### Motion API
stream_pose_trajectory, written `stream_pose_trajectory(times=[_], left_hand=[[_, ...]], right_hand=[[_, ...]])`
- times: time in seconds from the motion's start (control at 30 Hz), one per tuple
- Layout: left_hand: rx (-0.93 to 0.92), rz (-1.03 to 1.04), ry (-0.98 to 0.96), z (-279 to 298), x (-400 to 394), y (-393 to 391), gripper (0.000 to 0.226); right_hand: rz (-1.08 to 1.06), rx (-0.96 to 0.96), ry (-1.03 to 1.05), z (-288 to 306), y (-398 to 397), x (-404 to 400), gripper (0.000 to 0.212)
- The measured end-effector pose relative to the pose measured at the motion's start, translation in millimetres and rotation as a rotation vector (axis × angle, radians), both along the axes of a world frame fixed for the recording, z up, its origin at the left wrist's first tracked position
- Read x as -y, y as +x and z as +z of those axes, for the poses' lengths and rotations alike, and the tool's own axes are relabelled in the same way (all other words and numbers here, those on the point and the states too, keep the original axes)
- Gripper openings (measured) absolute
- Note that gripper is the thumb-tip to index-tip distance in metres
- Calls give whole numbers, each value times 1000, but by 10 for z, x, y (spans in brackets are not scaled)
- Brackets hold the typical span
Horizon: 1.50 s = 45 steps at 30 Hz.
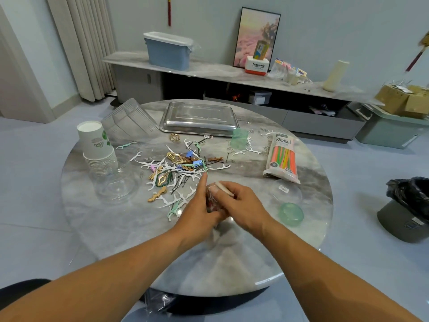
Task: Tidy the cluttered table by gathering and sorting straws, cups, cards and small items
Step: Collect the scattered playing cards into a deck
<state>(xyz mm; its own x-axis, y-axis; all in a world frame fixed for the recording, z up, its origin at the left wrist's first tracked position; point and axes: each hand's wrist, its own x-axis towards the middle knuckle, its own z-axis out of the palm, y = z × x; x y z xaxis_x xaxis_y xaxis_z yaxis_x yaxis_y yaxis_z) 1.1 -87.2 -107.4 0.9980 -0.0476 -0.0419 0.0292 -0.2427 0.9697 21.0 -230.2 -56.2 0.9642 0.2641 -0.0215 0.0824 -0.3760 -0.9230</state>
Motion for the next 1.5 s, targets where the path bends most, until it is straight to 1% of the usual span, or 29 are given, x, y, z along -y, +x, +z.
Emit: stream_pose_trajectory(times=[0.03, 0.1, 0.23, 0.33, 0.4, 0.47, 0.53, 0.67, 0.8, 0.93, 1.07, 1.2, 1.3, 1.43, 1.5], left_hand=[[-15, 4, 32, -1, 5, 6, 107], [-29, 4, 74, 12, 22, -6, 100], [-46, 6, 59, 37, 53, -12, 94], [-30, -3, 65, 43, 70, -14, 90], [-17, -12, 54, 41, 76, -20, 87], [2, -14, 52, 30, 76, -11, 80], [19, -13, 58, 31, 72, -4, 72], [30, -8, 51, 58, 77, -15, 57], [35, -3, 68, 84, 82, -25, 56], [39, 0, 76, 78, 75, -20, 52], [37, -2, 61, 79, 70, -23, 53], [48, 8, 77, 79, 66, -18, 55], [39, 9, 90, 64, 64, -6, 55], [13, -4, 100, 32, 47, 6, 63], [-2, -9, 108, 18, 36, 17, 60]], right_hand=[[29, 89, -80, -27, -36, -29, 28], [22, 145, -173, -92, -94, -91, 36], [-72, 123, -302, -248, -90, -114, 48], [-136, 96, -290, -278, -51, -81, 52], [-105, 115, -290, -258, -53, -50, 49], [-39, 160, -323, -260, -61, -16, 35], [-42, 187, -329, -258, -62, -5, 28], [-97, 188, -283, -248, -40, -19, 32], [-121, 184, -256, -244, -48, -27, 34], [-114, 153, -294, -242, -37, -29, 43], [-118, 168, -259, -229, -41, -28, 36], [-119, 169, -250, -230, -31, -4, 33], [-76, 167, -332, -218, -37, 4, 36], [22, 263, -588, -218, -48, 7, 45], [44, 302, -678, -216, -73, -12, 50]])
